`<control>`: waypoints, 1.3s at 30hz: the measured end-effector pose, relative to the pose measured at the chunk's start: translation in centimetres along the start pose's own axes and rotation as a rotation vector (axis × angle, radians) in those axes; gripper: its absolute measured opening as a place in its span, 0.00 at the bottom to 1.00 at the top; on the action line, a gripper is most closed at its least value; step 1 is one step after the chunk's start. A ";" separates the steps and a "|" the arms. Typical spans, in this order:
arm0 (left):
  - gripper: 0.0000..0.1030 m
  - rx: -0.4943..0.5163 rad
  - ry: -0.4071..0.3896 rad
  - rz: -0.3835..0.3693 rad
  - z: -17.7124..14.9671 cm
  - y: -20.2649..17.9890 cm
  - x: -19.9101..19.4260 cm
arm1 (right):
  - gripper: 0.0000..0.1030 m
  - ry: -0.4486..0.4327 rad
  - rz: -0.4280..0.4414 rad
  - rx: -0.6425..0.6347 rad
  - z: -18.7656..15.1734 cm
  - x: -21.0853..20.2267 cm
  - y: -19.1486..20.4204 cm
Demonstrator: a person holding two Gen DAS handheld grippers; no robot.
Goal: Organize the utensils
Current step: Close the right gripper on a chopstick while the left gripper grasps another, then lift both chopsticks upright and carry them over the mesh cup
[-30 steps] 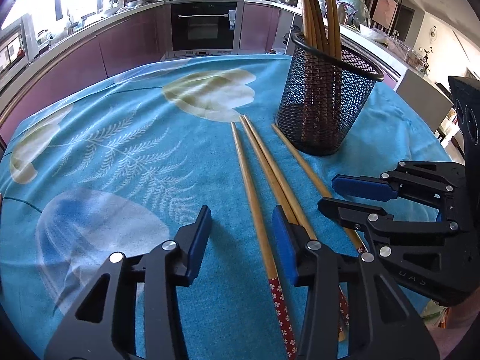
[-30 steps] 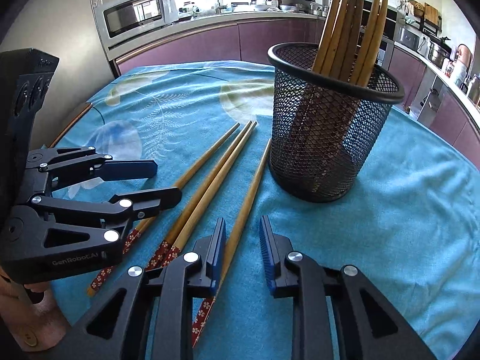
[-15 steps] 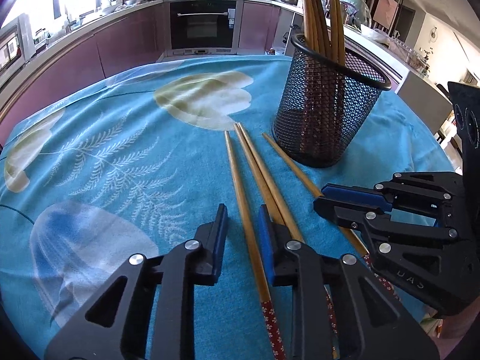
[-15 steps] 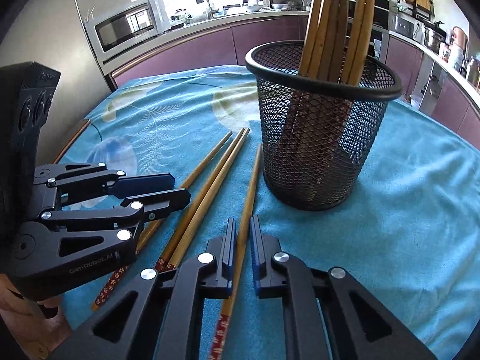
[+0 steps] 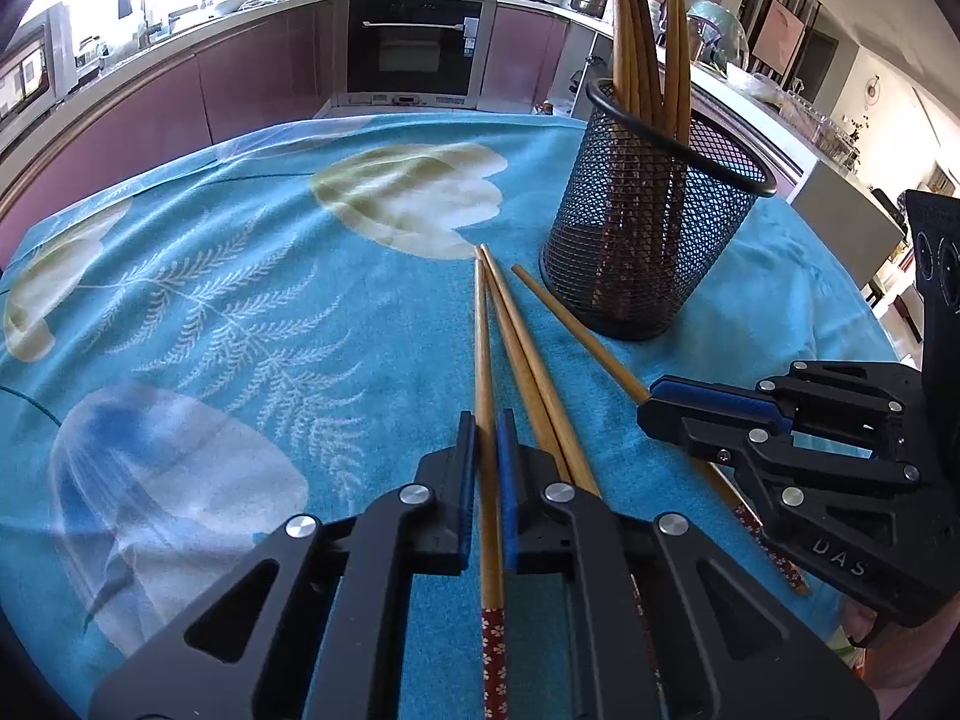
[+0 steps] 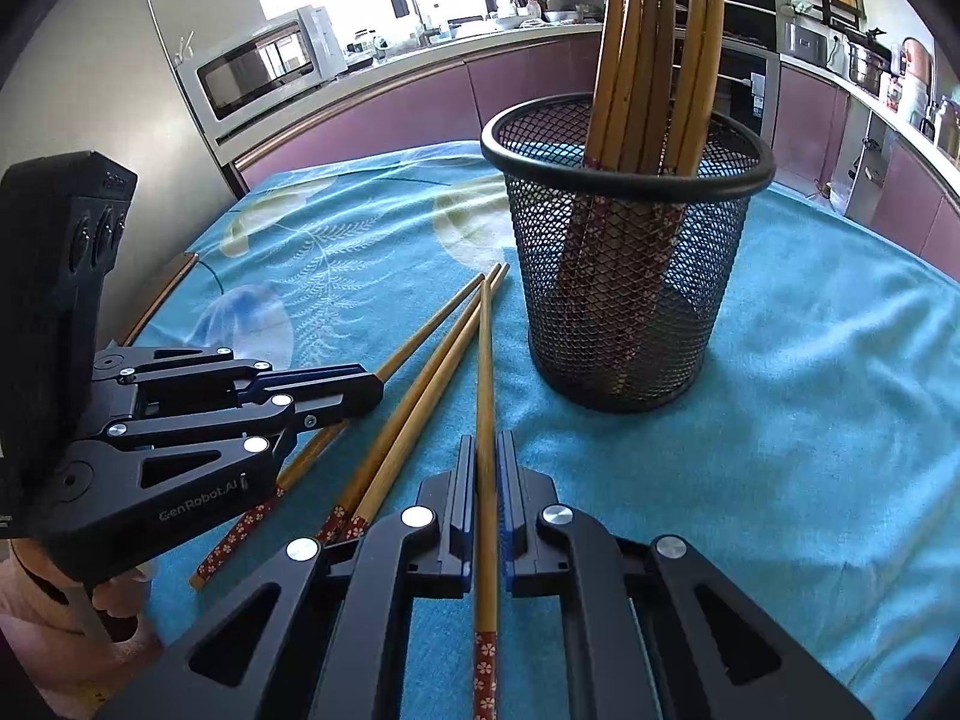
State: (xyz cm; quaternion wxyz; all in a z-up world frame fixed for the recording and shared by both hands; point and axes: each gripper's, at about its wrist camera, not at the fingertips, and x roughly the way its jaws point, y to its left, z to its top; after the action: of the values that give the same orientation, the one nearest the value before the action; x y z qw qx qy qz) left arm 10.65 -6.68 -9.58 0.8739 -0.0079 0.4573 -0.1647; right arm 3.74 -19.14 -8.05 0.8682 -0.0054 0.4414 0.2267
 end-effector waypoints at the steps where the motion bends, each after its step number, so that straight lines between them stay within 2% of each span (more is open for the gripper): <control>1: 0.08 -0.002 -0.002 -0.001 0.0 0.1 -0.1 | 0.06 -0.004 0.003 0.002 0.0 -0.1 0.0; 24: 0.07 -0.007 -0.090 -0.051 0.5 -0.1 -4.5 | 0.06 -0.108 0.072 -0.010 0.0 -4.6 0.3; 39: 0.07 0.008 -0.179 -0.177 1.6 -0.9 -9.5 | 0.06 -0.221 0.105 0.021 0.8 -8.2 -0.6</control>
State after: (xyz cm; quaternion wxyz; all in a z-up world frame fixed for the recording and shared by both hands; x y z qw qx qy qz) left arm 6.68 -4.93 -0.89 0.8932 -0.0595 0.3745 -0.2416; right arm 0.40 -22.69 -1.35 0.8984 0.0519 0.3452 0.2664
